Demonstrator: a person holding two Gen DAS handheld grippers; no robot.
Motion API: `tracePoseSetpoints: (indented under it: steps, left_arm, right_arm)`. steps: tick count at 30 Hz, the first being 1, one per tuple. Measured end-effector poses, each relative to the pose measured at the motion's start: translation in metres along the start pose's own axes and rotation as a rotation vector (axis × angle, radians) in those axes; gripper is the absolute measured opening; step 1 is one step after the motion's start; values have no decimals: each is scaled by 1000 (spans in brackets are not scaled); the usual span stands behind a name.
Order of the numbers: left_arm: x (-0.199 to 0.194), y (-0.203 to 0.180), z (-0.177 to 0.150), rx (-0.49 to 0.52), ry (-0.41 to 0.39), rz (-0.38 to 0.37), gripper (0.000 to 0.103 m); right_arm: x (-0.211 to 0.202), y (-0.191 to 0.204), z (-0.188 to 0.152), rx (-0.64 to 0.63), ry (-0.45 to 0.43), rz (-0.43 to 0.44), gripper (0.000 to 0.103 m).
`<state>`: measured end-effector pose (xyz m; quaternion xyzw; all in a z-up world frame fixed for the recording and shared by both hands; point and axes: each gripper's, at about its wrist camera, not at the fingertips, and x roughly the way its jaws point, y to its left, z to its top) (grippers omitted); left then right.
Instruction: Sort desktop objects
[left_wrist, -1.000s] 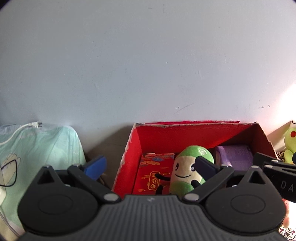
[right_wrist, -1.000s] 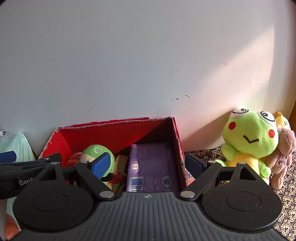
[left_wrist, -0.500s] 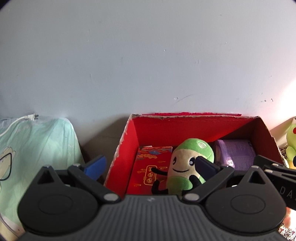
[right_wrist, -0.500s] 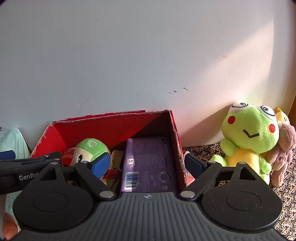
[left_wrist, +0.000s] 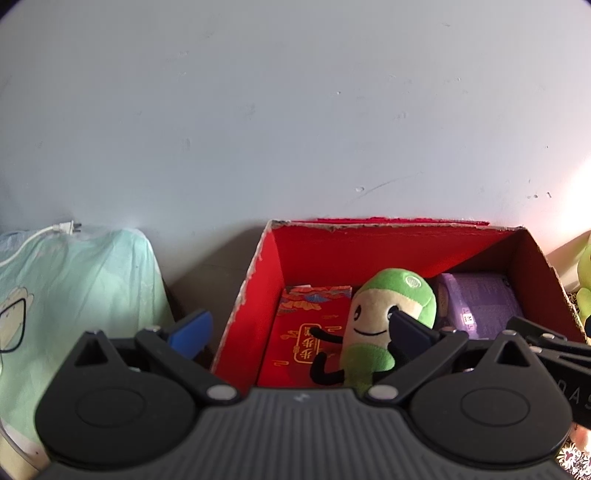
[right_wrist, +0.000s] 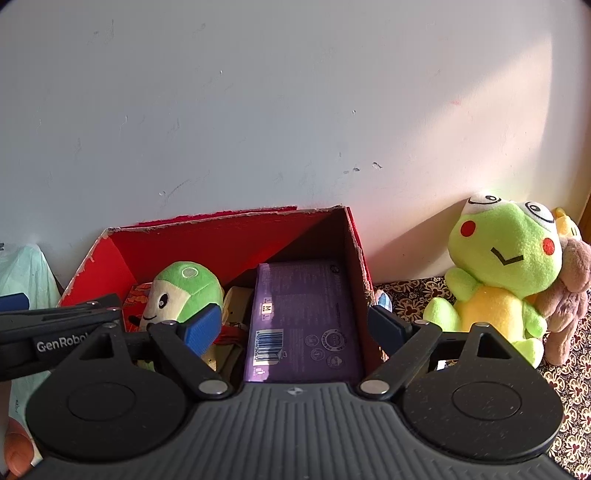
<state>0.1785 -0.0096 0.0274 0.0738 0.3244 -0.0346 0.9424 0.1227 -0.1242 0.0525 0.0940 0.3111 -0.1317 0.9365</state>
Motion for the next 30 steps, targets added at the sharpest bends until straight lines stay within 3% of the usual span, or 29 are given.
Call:
tracePoseSetpoints:
  steps: [30]
  left_arm:
    - [-5, -3, 2, -28, -10, -20, 101]
  right_arm:
    - [-23, -2, -1, 0, -40, 5, 88]
